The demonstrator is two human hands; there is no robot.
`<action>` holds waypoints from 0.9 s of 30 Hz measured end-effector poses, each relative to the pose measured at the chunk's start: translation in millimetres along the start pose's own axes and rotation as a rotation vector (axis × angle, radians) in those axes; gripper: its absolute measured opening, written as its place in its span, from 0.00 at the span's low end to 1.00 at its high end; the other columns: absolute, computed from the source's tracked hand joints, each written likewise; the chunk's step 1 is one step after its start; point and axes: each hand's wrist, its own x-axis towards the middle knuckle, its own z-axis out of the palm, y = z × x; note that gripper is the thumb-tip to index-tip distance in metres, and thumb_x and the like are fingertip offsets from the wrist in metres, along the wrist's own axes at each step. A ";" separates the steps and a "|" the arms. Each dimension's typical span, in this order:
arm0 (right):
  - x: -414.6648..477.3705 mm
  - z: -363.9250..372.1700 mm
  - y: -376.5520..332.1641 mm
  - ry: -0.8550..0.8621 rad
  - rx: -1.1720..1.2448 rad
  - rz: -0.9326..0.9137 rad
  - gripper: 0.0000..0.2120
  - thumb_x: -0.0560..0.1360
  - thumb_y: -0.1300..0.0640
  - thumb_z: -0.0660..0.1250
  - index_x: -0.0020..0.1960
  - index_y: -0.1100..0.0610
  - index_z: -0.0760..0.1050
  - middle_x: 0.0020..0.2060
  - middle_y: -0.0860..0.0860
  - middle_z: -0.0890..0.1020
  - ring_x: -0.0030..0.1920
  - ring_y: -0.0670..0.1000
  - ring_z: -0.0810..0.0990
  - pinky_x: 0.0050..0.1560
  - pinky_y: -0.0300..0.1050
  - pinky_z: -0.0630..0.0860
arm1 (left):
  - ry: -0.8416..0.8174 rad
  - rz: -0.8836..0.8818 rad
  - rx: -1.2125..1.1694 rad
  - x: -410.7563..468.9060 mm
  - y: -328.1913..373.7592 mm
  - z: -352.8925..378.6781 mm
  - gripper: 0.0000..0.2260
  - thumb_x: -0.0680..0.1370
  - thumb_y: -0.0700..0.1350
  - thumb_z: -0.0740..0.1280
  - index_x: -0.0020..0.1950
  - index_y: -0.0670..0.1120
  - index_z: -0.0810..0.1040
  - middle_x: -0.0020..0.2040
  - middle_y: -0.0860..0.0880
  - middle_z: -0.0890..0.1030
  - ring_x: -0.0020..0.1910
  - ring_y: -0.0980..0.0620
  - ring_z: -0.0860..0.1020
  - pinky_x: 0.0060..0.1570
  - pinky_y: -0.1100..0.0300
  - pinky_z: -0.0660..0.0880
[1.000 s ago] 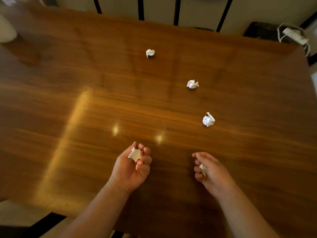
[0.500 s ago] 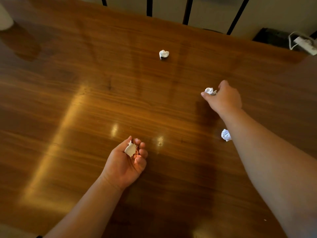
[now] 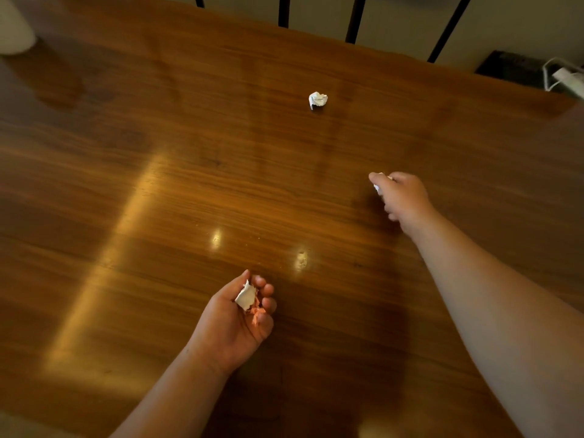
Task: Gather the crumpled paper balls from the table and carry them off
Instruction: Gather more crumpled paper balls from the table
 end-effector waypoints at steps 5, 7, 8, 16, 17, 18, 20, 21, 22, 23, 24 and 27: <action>-89.5 30.2 27.3 -0.275 0.872 0.322 0.07 0.70 0.53 0.64 0.42 0.56 0.69 0.28 0.53 0.76 0.20 0.45 0.64 0.17 0.34 0.56 | 0.010 -0.041 0.022 -19.3 -7.0 -5.2 0.12 0.78 0.50 0.64 0.41 0.44 0.79 0.39 0.46 0.79 0.32 0.53 0.77 0.24 0.62 0.74; -129.9 37.3 40.3 -0.378 1.013 0.385 0.06 0.68 0.56 0.63 0.40 0.57 0.68 0.27 0.54 0.75 0.18 0.45 0.63 0.15 0.34 0.56 | 0.013 -0.055 0.040 -30.3 -9.4 -7.2 0.12 0.78 0.50 0.63 0.40 0.44 0.79 0.39 0.46 0.79 0.31 0.53 0.77 0.24 0.62 0.74; -149.3 39.7 46.0 -0.426 1.055 0.404 0.06 0.67 0.56 0.64 0.40 0.58 0.69 0.26 0.53 0.74 0.17 0.44 0.63 0.15 0.34 0.55 | 0.018 -0.061 0.054 -36.0 -10.3 -8.5 0.12 0.78 0.50 0.63 0.40 0.44 0.79 0.38 0.46 0.79 0.31 0.53 0.77 0.25 0.63 0.74; -264.5 50.9 66.1 -0.512 1.222 0.555 0.07 0.71 0.56 0.62 0.45 0.59 0.74 0.23 0.51 0.71 0.16 0.44 0.63 0.15 0.32 0.57 | 0.050 -0.141 0.156 -91.0 -20.4 -26.8 0.12 0.77 0.50 0.63 0.39 0.44 0.79 0.37 0.47 0.79 0.31 0.54 0.76 0.23 0.64 0.73; -276.7 51.8 66.4 -0.519 1.208 0.598 0.07 0.73 0.54 0.62 0.42 0.58 0.73 0.24 0.51 0.72 0.17 0.44 0.64 0.14 0.32 0.57 | 0.056 -0.145 0.169 -100.0 -22.3 -29.8 0.12 0.77 0.50 0.64 0.39 0.44 0.79 0.37 0.47 0.79 0.31 0.53 0.77 0.23 0.64 0.73; -288.3 52.6 67.1 -0.516 1.168 0.640 0.11 0.75 0.51 0.63 0.39 0.57 0.73 0.26 0.52 0.73 0.17 0.43 0.65 0.14 0.32 0.58 | 0.057 -0.144 0.181 -109.2 -24.2 -33.4 0.12 0.76 0.50 0.64 0.39 0.44 0.79 0.37 0.47 0.79 0.31 0.53 0.77 0.23 0.63 0.73; -310.8 53.0 66.7 -0.494 1.069 0.693 0.16 0.77 0.48 0.64 0.37 0.58 0.72 0.31 0.55 0.77 0.20 0.44 0.69 0.14 0.34 0.61 | 0.053 -0.134 0.194 -129.1 -28.7 -40.7 0.11 0.76 0.50 0.65 0.39 0.44 0.80 0.38 0.46 0.79 0.31 0.53 0.77 0.23 0.63 0.73; -321.3 52.6 65.8 -0.488 1.030 0.706 0.16 0.77 0.48 0.64 0.37 0.58 0.72 0.33 0.56 0.79 0.22 0.45 0.71 0.15 0.34 0.64 | 0.052 -0.123 0.193 -139.4 -31.3 -44.2 0.11 0.76 0.50 0.65 0.39 0.44 0.80 0.38 0.46 0.79 0.31 0.53 0.77 0.24 0.63 0.73; -332.0 51.7 64.9 -0.484 1.001 0.718 0.14 0.77 0.50 0.65 0.38 0.59 0.73 0.36 0.57 0.81 0.25 0.46 0.74 0.17 0.35 0.67 | 0.051 -0.108 0.188 -150.1 -34.4 -47.8 0.11 0.76 0.50 0.65 0.39 0.44 0.80 0.38 0.47 0.79 0.32 0.53 0.77 0.24 0.63 0.73; -341.7 50.8 63.6 -0.484 0.978 0.731 0.12 0.77 0.52 0.65 0.40 0.60 0.74 0.37 0.58 0.83 0.27 0.47 0.77 0.19 0.36 0.70 | 0.054 -0.090 0.177 -160.9 -38.0 -51.2 0.11 0.75 0.50 0.65 0.39 0.44 0.80 0.38 0.47 0.79 0.32 0.53 0.77 0.24 0.63 0.73; -351.1 49.7 63.1 -0.486 0.959 0.745 0.10 0.77 0.54 0.65 0.42 0.60 0.74 0.38 0.58 0.83 0.29 0.48 0.78 0.20 0.37 0.72 | 0.060 -0.069 0.161 -172.4 -42.4 -54.9 0.11 0.75 0.50 0.65 0.39 0.44 0.80 0.38 0.47 0.79 0.32 0.53 0.77 0.25 0.63 0.73; -375.1 46.2 63.5 -0.518 0.887 0.780 0.09 0.77 0.54 0.65 0.45 0.61 0.76 0.35 0.56 0.82 0.29 0.48 0.79 0.21 0.37 0.73 | 0.090 0.011 0.101 -205.9 -61.0 -65.3 0.11 0.76 0.50 0.65 0.39 0.45 0.80 0.37 0.47 0.79 0.32 0.53 0.77 0.26 0.63 0.73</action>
